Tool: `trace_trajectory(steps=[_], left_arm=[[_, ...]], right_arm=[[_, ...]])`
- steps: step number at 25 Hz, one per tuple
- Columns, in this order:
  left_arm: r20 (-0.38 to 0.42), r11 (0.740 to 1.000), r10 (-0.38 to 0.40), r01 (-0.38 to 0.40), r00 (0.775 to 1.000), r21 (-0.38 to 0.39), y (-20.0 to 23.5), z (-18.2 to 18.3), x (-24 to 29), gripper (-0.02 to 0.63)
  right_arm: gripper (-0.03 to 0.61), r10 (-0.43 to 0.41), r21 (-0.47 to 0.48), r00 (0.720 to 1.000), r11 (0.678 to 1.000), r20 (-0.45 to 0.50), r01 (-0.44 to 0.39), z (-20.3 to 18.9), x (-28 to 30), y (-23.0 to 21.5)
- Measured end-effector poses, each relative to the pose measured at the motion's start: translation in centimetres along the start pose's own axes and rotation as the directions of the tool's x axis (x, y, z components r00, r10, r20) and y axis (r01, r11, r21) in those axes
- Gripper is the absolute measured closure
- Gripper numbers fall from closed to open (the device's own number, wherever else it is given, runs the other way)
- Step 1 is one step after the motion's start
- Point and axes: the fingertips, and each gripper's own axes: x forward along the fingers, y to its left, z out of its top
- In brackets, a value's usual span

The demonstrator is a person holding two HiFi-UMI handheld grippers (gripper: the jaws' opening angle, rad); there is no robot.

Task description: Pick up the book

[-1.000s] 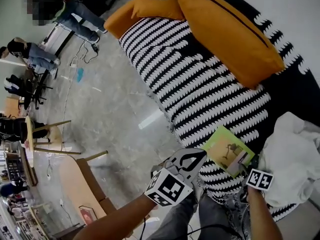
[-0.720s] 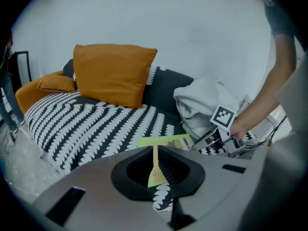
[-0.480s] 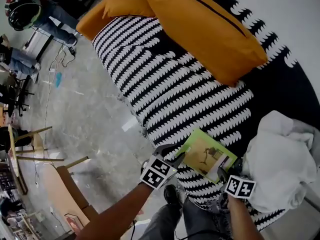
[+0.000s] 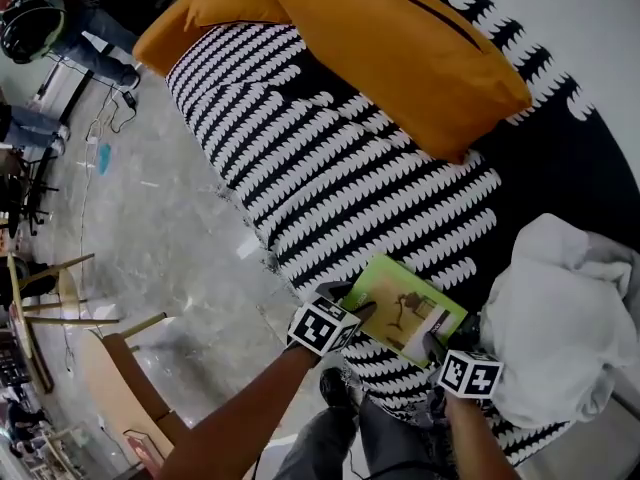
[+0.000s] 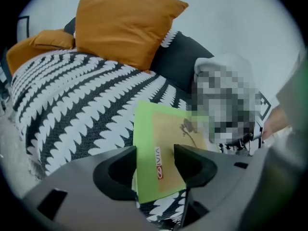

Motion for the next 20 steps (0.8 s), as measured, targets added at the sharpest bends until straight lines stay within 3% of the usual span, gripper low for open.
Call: trace_trajectory(steps=[3, 7, 12, 16, 20], left_arm=[[0.019, 0.997, -0.019, 0.021, 1.0, -0.081, -0.4, 0.0, 1.0, 0.376], [0.05, 0.993, 0.006, 0.0, 0.999, -0.117, -0.5, 0.2, -0.1, 0.37], [0.159, 0.991, 0.055, -0.034, 0.986, -0.13, -2.2, 1.1, -4.5, 0.37], [0.263, 0.991, 0.098, -0.071, 0.96, -0.111, -3.4, 3.1, -9.9, 0.368], [0.378, 0.992, 0.122, -0.114, 0.918, -0.046, -4.2, 7.4, -15.7, 0.368]], right_arm=[[0.33, -0.019, 0.004, 1.0, 1.0, 0.014, 0.019, 0.2, -0.2, -0.5], [0.33, -0.043, -0.008, 0.997, 0.999, 0.069, 0.044, 0.8, -1.2, 0.4], [0.33, -0.06, -0.076, 0.984, 0.994, 0.17, 0.074, 2.2, -4.7, 2.4], [0.33, -0.043, -0.141, 0.957, 0.986, 0.285, 0.086, 4.3, -8.8, 5.7], [0.331, 0.003, -0.21, 0.907, 0.973, 0.421, 0.094, 7.8, -13.3, 9.3]])
